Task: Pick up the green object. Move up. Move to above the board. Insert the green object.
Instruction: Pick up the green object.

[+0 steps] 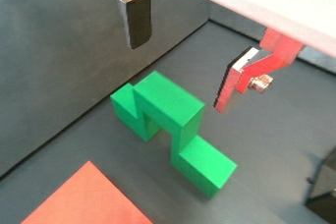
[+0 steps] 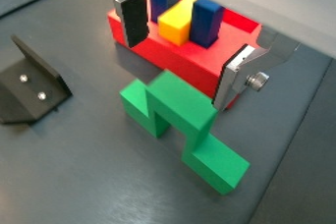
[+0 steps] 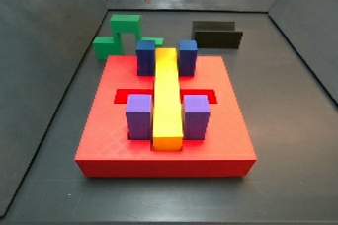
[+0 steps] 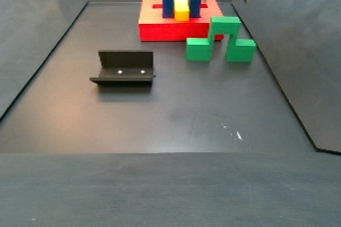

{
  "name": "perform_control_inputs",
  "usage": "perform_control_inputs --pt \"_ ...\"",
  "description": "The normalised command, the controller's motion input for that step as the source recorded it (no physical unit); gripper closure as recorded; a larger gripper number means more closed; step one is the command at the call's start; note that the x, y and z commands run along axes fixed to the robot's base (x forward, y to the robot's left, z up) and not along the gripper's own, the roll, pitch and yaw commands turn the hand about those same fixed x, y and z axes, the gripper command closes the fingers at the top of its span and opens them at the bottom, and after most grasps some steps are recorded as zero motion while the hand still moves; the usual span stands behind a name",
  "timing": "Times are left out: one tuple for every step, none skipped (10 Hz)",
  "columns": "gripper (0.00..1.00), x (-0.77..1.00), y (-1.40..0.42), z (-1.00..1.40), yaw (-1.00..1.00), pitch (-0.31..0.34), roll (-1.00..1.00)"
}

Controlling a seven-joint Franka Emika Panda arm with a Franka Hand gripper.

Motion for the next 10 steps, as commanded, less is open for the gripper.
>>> perform_control_inputs --pt "0.0 -0.07 0.0 -0.35 0.31 -0.037 0.0" --pt "0.0 -0.02 0.0 -0.22 0.32 -0.02 0.0" --pt "0.0 0.0 0.0 -0.14 0.25 0.0 0.0" --pt "0.0 0.05 0.0 -0.07 0.0 0.0 0.0" --pt "0.0 0.08 -0.02 -0.07 -0.03 0.0 0.01" --pt "0.0 0.14 -0.01 -0.1 -0.16 0.0 0.02" --pt "0.0 0.17 -0.02 -0.12 -0.26 0.0 0.02" --pt "0.0 0.15 0.0 -0.1 -0.28 0.0 0.01" --pt "0.0 0.0 0.0 -0.06 -0.16 0.0 0.0" --pt "0.0 0.0 0.02 -0.06 -0.07 0.0 0.0"
